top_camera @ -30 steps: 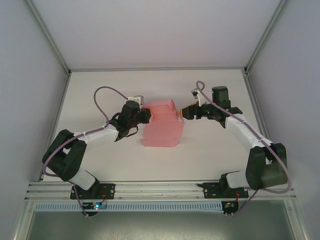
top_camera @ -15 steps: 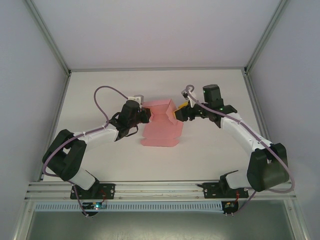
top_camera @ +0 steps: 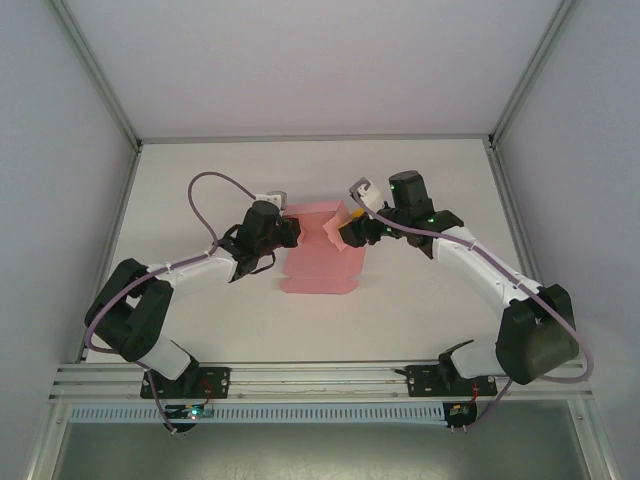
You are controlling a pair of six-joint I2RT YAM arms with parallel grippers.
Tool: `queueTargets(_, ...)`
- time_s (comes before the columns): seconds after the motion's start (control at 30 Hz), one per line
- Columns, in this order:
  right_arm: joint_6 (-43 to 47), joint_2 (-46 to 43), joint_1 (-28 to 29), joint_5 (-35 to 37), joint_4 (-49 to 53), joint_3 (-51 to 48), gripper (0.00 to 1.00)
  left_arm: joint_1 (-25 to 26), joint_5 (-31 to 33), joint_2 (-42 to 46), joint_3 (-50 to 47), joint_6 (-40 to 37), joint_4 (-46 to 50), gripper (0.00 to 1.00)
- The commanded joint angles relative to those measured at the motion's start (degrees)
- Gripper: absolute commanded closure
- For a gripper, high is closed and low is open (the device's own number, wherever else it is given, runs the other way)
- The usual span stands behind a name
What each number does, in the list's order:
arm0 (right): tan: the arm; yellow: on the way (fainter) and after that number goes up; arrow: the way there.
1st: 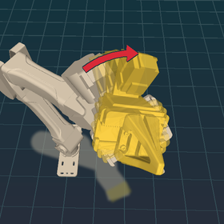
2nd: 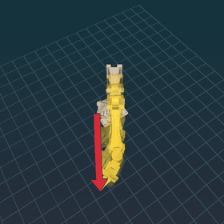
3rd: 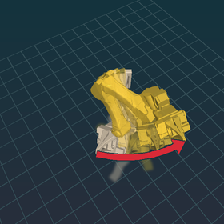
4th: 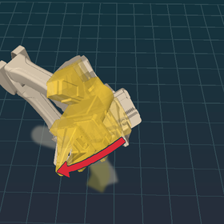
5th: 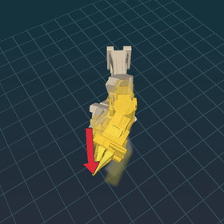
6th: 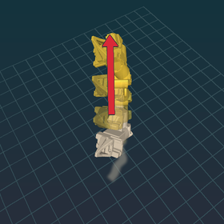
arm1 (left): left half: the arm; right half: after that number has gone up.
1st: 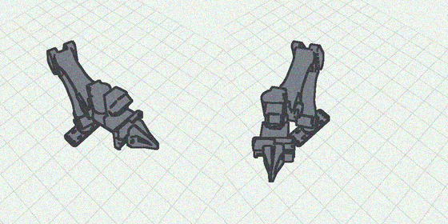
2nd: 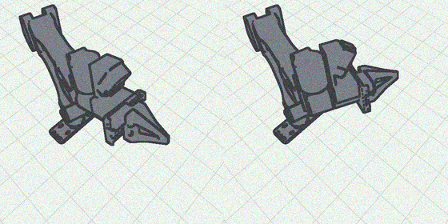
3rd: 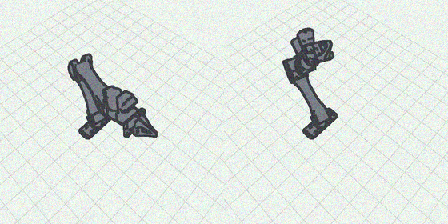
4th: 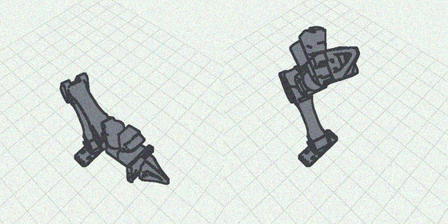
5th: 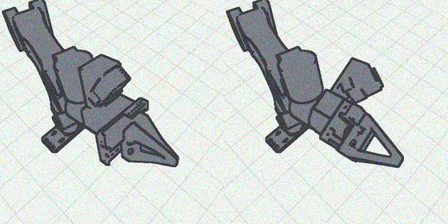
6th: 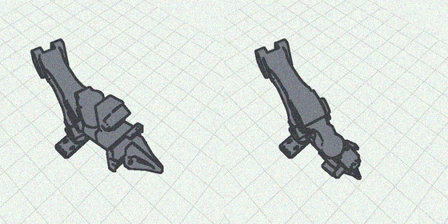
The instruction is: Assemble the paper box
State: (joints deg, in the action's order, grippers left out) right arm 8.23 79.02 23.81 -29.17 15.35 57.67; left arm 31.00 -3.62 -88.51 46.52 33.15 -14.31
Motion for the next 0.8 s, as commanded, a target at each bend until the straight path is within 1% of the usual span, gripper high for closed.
queueTargets(0.0,2.6,0.8,2.5,9.2,-2.2,-0.1,0.34,-0.3,-2.8,0.4,2.3,-1.3,-1.1,1.0)
queueTargets(0.07,3.0,1.7,3.3,10.9,-4.1,-0.4,0.34,-0.3,-3.3,0.4,2.4,-1.4,-1.0,1.0)
queueTargets(0.1,2.8,2.3,3.6,11.8,-5.1,-0.4,0.37,-0.3,-3.6,0.5,2.5,-1.5,-1.0,1.0)
queueTargets(0.2,2.6,3.7,4.5,15.1,-7.6,-0.1,0.51,-0.3,-3.9,0.7,2.6,-1.5,-0.6,1.0)
queueTargets(0.23,2.7,4.2,5.2,17.3,-8.4,0.1,0.58,-0.3,-3.9,0.8,2.6,-1.4,-0.3,1.0)
queueTargets(0.27,2.7,4.4,5.8,19.3,-9.1,0.1,0.63,-0.3,-3.9,0.8,2.7,-1.3,-0.2,1.0)
queueTargets(0.4,2.8,5.3,9.5,31.0,-13.0,-0.3,0.73,-0.2,-3.7,0.8,3.2,-0.8,0.7,1.0)
queueTargets(0.47,1.6,6.2,11.4,39.1,-16.0,-0.9,0.81,-0.1,-3.9,0.8,3.6,-0.5,1.4,1.0)
queueTargets(0.57,0.2,8.6,13.2,50.2,-18.3,-0.4,0.89,0.4,-2.4,0.5,5.2,0.2,4.5,1.0)
queueTargets(0.67,0.2,11.4,14.3,58.8,-19.8,0.5,0.94,0.8,-0.8,0.2,7.0,1.2,8.5,1.0)
queueTargets(0.77,1.0,14.0,14.5,65.0,-21.4,1.3,0.98,0.8,-0.1,0.2,9.6,3.0,14.0,1.0)
